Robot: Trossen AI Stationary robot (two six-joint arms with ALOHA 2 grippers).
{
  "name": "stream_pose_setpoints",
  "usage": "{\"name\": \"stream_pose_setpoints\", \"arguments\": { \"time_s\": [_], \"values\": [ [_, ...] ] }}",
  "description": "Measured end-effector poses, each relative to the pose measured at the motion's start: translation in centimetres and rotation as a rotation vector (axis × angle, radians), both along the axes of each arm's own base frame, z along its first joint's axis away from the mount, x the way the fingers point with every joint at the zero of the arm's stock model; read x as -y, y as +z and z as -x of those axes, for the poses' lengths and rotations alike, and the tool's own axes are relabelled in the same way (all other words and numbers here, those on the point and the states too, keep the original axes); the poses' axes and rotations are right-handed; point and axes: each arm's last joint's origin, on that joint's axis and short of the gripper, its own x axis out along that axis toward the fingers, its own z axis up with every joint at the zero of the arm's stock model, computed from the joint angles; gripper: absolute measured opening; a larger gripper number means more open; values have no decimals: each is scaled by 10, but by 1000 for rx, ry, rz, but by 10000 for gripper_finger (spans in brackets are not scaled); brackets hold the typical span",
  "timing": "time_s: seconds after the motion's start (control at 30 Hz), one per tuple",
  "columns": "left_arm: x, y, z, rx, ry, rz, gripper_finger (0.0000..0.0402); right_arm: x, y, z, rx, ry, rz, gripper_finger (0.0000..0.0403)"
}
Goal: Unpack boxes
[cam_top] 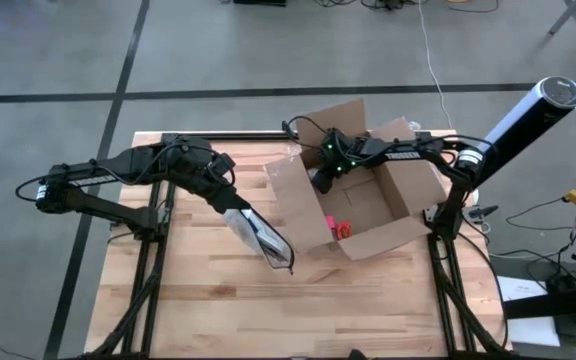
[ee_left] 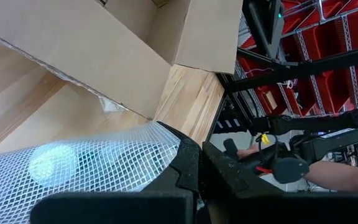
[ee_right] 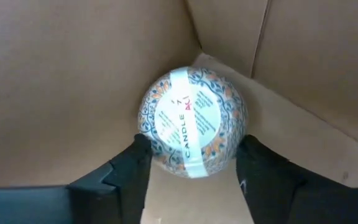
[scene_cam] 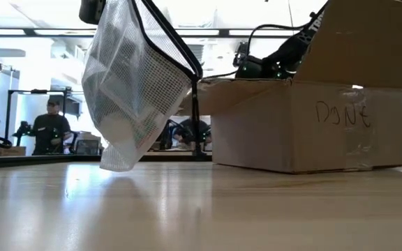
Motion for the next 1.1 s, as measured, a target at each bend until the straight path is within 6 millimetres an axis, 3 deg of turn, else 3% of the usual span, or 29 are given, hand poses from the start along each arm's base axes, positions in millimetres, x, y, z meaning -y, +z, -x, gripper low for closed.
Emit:
{"name": "stream_pose_setpoints", "arguments": {
  "time_s": [0.2, 0.3, 0.8, 1.1],
  "values": [
    [0, 0, 0, 2, -8, -6, 0, -3, 18, 4, 45, -5, 14, 132],
    [0, 0, 0, 4, -17, -10, 0, -3, 24, 5, 66, -15, 18, 128],
    [1, 0, 1, 0, -37, -5, 0, 0, 23, -1, 90, -14, 44, 279],
    [1, -1, 1, -7, -30, 17, 0, 5, 7, -10, 40, 37, 82, 283]
  ]
}}
